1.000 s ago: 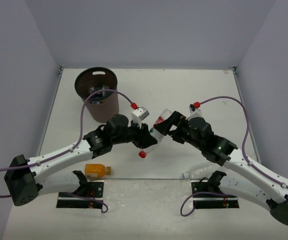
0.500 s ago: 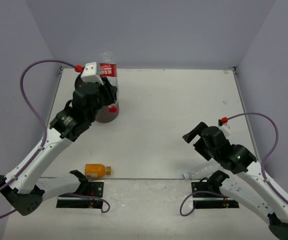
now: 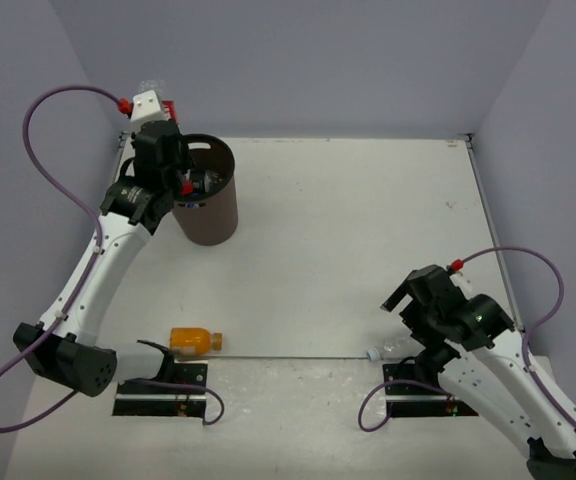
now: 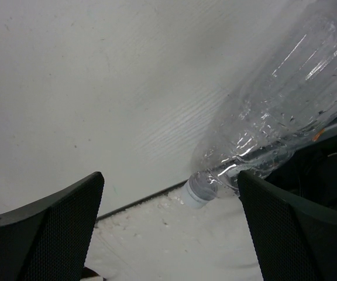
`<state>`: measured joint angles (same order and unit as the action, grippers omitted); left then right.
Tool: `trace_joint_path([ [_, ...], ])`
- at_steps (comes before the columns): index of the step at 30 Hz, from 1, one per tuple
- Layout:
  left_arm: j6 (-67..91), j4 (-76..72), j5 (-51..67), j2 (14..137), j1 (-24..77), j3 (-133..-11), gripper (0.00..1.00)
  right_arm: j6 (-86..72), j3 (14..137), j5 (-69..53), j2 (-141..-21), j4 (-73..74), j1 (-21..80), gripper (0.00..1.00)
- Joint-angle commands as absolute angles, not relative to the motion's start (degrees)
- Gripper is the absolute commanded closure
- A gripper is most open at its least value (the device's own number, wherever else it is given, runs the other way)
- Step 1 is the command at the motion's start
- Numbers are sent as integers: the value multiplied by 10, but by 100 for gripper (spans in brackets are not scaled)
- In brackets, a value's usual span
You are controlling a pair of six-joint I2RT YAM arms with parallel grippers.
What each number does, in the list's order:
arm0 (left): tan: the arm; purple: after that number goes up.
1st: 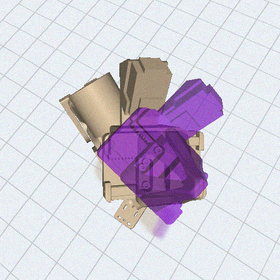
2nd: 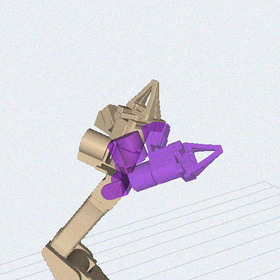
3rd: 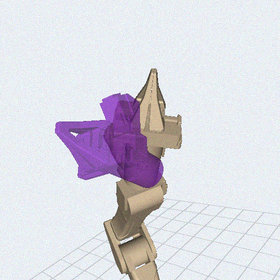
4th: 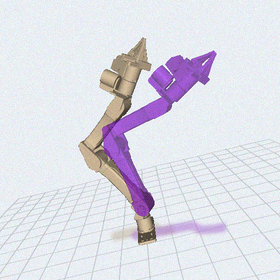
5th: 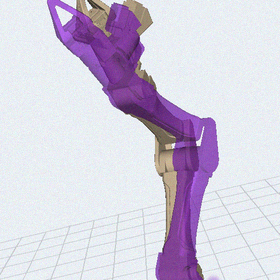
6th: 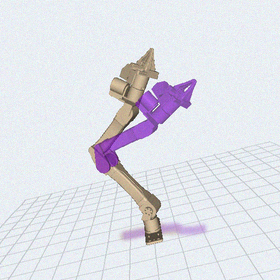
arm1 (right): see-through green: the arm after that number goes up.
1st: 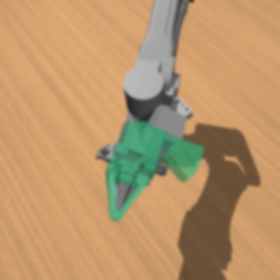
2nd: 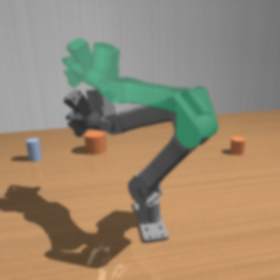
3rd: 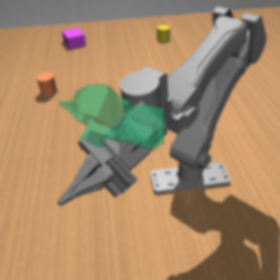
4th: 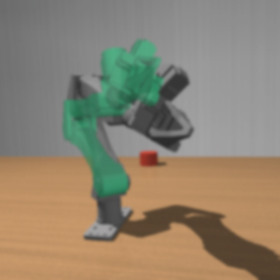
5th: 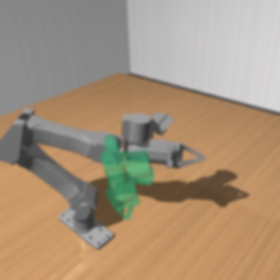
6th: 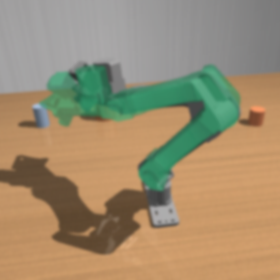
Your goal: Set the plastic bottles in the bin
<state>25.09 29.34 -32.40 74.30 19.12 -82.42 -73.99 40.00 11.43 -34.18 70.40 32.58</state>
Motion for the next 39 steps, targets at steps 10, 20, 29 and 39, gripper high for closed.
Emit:
trace_joint_path([
  [10, 203, 188, -205, 804, 91, -831, 70, -791, 355, 0, -426, 770, 324, 1],
  [20, 193, 178, -160, 817, 90, -830, 4, -746, 347, -60, -498, 757, 325, 1],
  [29, 183, 165, -132, 786, 90, -813, 0, -750, 381, 4, -578, 763, 326, 1],
  [39, 183, 133, -112, 718, 91, -766, 0, -784, 427, 87, -664, 774, 325, 1],
])
